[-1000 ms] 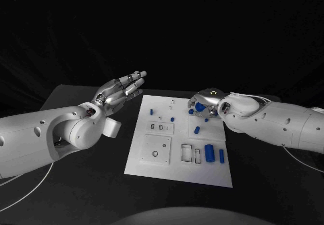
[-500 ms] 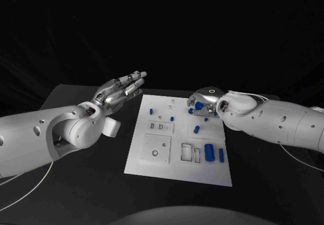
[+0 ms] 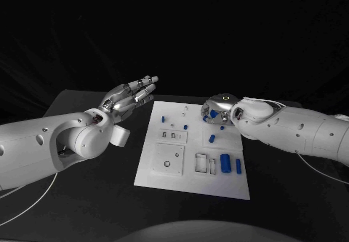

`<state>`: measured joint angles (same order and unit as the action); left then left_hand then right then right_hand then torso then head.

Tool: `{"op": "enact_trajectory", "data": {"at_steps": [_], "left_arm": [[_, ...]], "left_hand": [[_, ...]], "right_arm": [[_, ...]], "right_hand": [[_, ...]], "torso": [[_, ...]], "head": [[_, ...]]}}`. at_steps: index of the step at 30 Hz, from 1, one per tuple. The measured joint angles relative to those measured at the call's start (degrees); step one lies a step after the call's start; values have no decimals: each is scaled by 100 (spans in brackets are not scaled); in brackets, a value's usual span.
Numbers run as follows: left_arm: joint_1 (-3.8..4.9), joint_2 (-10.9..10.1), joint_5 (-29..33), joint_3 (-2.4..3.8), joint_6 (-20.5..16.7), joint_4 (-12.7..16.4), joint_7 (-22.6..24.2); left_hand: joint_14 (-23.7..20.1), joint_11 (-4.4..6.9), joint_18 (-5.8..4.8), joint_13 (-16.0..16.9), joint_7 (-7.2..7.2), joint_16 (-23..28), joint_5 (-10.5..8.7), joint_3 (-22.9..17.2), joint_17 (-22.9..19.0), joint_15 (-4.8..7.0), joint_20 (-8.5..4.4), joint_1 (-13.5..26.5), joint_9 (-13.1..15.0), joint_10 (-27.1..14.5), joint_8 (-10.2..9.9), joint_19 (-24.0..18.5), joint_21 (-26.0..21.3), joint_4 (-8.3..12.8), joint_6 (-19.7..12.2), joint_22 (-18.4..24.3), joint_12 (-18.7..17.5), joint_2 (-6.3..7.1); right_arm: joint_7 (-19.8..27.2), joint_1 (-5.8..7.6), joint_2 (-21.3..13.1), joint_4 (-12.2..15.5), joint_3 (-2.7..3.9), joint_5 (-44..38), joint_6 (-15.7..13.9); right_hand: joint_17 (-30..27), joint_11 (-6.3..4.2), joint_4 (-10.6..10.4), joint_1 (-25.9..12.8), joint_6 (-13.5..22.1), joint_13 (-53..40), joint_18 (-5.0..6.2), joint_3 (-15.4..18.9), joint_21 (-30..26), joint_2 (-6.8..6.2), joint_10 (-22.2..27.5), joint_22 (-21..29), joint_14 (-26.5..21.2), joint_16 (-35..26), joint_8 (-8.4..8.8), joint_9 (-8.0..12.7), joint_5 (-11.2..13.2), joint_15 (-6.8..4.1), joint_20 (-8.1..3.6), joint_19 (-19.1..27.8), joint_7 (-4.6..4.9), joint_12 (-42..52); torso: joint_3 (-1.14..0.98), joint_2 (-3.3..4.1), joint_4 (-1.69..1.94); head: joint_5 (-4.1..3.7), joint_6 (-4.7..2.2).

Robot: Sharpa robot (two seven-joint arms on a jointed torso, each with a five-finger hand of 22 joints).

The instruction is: Assemble the parts on the task board

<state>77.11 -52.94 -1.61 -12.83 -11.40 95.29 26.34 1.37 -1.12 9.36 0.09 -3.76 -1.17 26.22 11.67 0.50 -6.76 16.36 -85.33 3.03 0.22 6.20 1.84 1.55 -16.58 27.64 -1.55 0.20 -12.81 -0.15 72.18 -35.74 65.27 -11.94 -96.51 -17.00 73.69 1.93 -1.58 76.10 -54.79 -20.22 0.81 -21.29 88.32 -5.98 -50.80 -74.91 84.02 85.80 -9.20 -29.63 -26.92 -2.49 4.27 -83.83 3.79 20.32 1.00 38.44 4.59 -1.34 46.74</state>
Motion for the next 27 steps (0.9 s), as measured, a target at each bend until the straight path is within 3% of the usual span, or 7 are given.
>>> {"op": "enact_trajectory", "data": {"at_steps": [15, 20, 27], "left_arm": [[0, 5, -1, 0, 16, -6, -26], [0, 1, -2, 0, 20, -8, -32], [0, -54, -3, 0, 13, 7, -35]], "left_hand": [[42, -20, 1, 5, -21, -66, 52, -15, 18, -42, 0, -98, -1, 21, 21, 0, 23, 15, 21, 0, 0, -8], [62, -117, 0, 80, -53, -104, 76, -15, 29, -62, 21, -166, 3, 226, 46, 21, 48, 15, 53, 0, 93, -15], [62, -141, 0, 86, -73, -104, 75, -15, 29, -62, 21, -195, 6, 249, 69, 21, 47, 15, 72, 0, 116, 15]], "right_arm": [[21, -5, 36, -66, 12, 12, 135], [31, -3, 35, -65, 14, 17, 126], [34, 67, -23, 78, -1, 40, 64]], "right_hand": [[-30, 19, 183, 97, -112, -75, 0, 11, 0, 97, -365, -3, 0, -22, -210, -396, -107, 0, -20, -20, 71, 157], [-20, 53, 213, 144, -133, -130, 0, 40, 0, 144, -399, -2, 0, -22, -254, -495, -116, 1, -20, -20, 93, 223], [5, 83, 222, 160, -163, -167, 0, 50, 0, 159, -430, -2, 0, -22, -299, -570, -67, 1, -20, -20, 122, 230]], "torso": [[3, -8, -5], [3, -9, -4], [7, -10, -3]], "head": [[-1, 31], [1, 36], [42, 36]]}}
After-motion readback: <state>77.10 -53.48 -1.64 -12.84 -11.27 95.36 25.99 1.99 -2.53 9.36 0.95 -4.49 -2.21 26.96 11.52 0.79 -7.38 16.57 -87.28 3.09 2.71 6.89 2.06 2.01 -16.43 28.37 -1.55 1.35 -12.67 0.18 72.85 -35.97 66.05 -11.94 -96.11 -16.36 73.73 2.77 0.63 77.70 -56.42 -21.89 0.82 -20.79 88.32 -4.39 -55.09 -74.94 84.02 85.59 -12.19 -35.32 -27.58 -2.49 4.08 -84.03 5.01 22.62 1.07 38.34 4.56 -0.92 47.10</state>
